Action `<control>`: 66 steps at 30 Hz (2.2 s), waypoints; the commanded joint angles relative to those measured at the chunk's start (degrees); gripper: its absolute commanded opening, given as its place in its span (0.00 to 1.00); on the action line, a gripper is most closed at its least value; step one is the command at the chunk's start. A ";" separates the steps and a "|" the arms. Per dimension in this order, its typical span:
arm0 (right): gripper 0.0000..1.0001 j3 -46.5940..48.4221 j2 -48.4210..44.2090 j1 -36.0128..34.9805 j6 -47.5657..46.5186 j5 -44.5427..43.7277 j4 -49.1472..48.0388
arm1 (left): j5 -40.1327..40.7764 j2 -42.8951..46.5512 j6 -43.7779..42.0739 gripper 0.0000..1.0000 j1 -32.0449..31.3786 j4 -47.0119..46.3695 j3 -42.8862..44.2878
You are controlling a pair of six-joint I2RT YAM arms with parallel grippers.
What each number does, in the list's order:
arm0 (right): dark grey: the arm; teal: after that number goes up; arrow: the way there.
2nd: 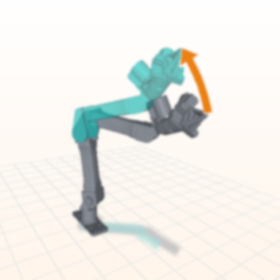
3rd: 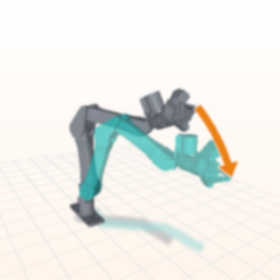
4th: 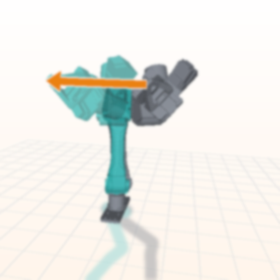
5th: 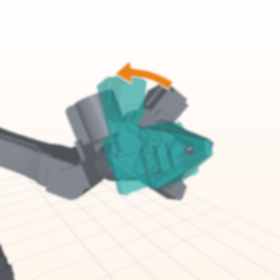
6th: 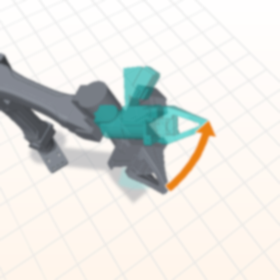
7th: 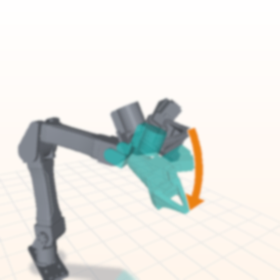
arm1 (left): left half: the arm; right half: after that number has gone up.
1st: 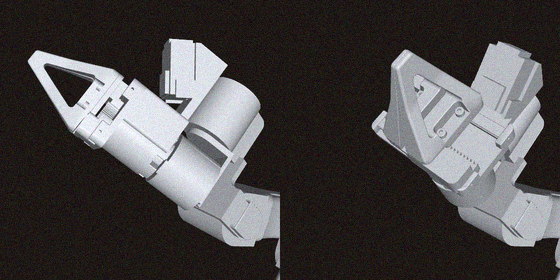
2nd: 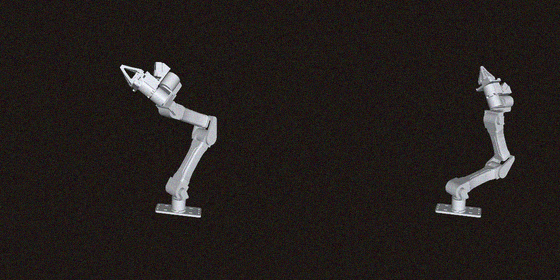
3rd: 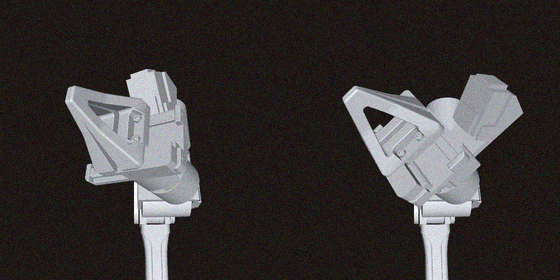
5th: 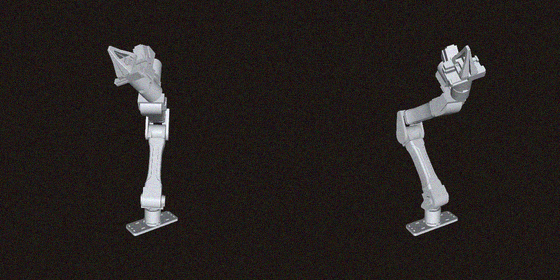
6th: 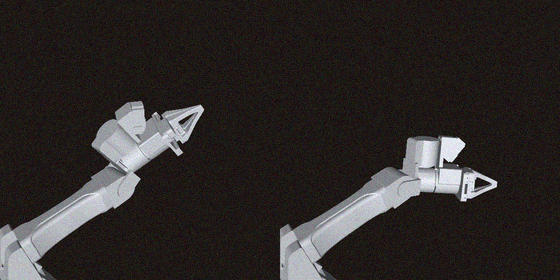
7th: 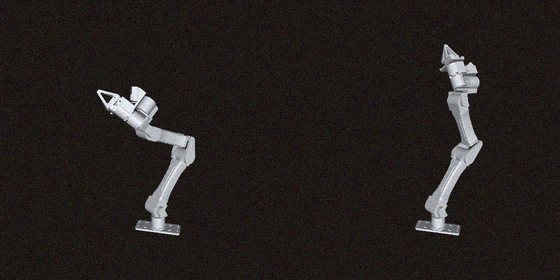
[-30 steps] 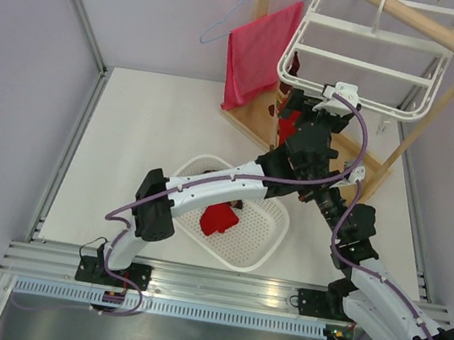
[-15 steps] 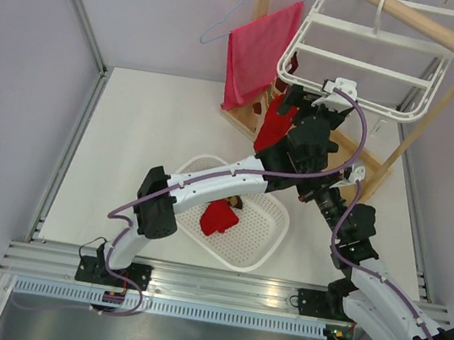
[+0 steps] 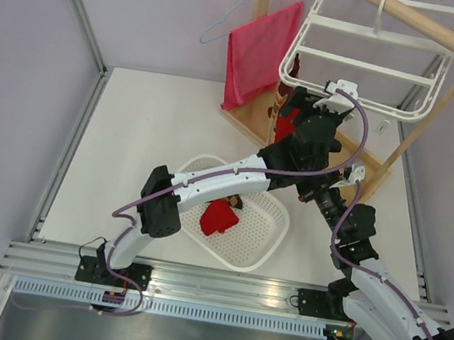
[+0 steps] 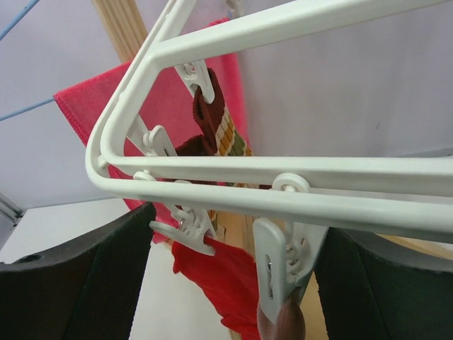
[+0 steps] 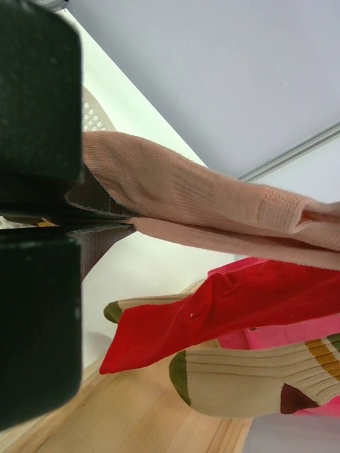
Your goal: Remove the socks clipped to the hanger
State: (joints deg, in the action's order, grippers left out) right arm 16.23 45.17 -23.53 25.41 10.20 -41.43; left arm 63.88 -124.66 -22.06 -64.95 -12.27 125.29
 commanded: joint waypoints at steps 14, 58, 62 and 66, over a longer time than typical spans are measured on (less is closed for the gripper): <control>0.01 1.26 0.27 -0.38 -1.41 0.44 0.38 | -1.21 0.29 3.61 0.02 0.52 0.58 2.41; 0.01 18.74 1.84 -28.40 -13.63 -13.93 29.55 | -26.52 65.94 49.22 1.00 15.98 30.90 -68.32; 0.01 19.81 5.63 -39.03 -12.41 -22.65 34.05 | -27.14 69.46 51.06 1.00 18.36 31.96 -72.55; 0.01 16.91 7.91 -47.38 -7.50 -26.10 32.82 | -27.23 72.36 51.42 1.00 19.77 32.22 -75.55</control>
State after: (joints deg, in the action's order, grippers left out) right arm 34.09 51.81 -67.33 14.46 -8.97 -9.08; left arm 38.35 -54.63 26.24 -46.02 19.70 50.72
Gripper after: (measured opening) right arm 0.012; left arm 0.996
